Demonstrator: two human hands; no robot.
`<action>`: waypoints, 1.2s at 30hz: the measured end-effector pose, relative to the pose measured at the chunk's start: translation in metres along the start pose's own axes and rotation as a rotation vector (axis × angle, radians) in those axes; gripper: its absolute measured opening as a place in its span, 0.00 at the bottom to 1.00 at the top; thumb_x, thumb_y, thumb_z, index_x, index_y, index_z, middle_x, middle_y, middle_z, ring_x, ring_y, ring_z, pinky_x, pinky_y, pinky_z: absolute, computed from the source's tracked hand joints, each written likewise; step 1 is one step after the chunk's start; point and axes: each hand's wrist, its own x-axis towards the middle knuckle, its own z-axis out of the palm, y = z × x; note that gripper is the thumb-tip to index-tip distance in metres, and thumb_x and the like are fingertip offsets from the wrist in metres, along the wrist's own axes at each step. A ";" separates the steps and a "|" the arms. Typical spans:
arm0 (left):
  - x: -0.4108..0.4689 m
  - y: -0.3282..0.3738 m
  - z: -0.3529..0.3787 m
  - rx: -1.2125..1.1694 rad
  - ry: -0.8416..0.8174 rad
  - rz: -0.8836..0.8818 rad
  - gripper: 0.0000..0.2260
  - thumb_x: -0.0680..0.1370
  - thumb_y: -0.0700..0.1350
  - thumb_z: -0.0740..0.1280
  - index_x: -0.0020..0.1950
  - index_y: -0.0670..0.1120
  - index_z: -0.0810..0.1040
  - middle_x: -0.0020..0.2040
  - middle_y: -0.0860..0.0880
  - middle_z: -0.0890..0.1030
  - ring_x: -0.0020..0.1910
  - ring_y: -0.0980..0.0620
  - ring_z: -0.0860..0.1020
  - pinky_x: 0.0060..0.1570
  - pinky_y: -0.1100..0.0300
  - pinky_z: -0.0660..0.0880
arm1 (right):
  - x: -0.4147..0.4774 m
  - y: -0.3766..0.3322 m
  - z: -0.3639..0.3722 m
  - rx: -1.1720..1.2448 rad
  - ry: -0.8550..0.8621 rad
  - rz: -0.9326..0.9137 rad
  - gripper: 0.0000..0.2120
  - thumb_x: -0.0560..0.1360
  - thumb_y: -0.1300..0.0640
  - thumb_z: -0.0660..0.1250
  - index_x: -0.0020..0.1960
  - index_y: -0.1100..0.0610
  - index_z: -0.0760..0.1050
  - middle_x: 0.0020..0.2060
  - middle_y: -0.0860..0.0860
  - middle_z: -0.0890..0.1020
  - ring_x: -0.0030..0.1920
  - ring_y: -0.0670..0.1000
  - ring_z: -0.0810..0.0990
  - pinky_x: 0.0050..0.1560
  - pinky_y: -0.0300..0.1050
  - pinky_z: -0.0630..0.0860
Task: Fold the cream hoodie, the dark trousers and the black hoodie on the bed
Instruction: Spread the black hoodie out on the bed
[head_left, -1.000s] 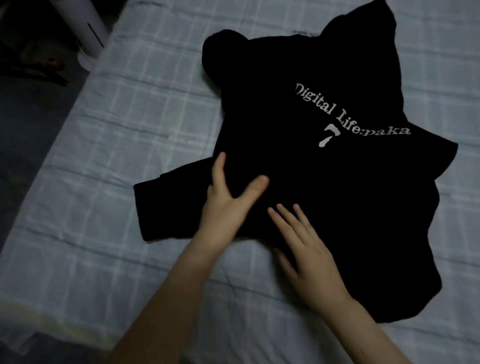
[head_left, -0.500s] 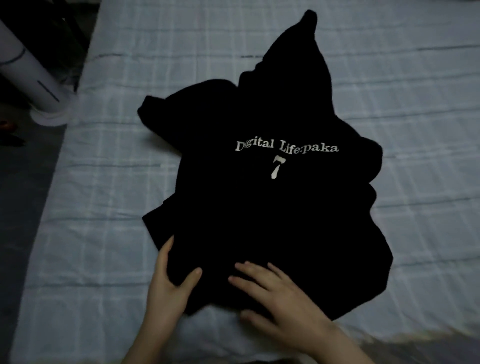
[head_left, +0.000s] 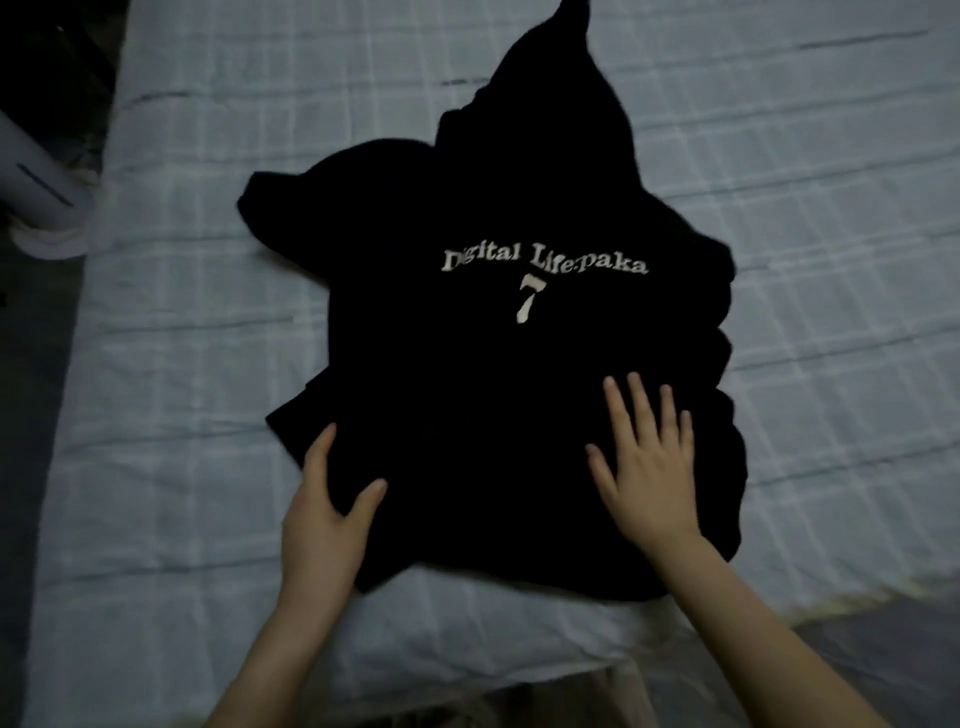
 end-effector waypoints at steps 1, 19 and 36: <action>0.003 -0.001 0.002 -0.019 -0.013 0.011 0.31 0.76 0.46 0.72 0.75 0.58 0.63 0.68 0.58 0.73 0.64 0.56 0.73 0.59 0.62 0.69 | -0.001 0.002 0.004 0.005 0.020 0.000 0.33 0.79 0.42 0.52 0.81 0.51 0.53 0.80 0.55 0.57 0.79 0.64 0.53 0.76 0.64 0.53; -0.001 0.073 0.003 0.590 0.247 0.255 0.32 0.76 0.54 0.69 0.76 0.47 0.63 0.66 0.33 0.68 0.62 0.31 0.68 0.59 0.34 0.69 | 0.012 0.029 -0.051 0.428 0.229 -0.057 0.24 0.79 0.53 0.59 0.74 0.56 0.68 0.72 0.54 0.71 0.71 0.54 0.69 0.73 0.42 0.61; 0.070 0.242 0.247 0.349 -0.187 0.568 0.30 0.81 0.59 0.58 0.80 0.55 0.53 0.80 0.46 0.59 0.79 0.46 0.55 0.77 0.42 0.50 | 0.106 0.145 -0.092 1.066 0.199 0.243 0.11 0.74 0.65 0.72 0.51 0.51 0.83 0.46 0.43 0.86 0.51 0.41 0.83 0.56 0.38 0.76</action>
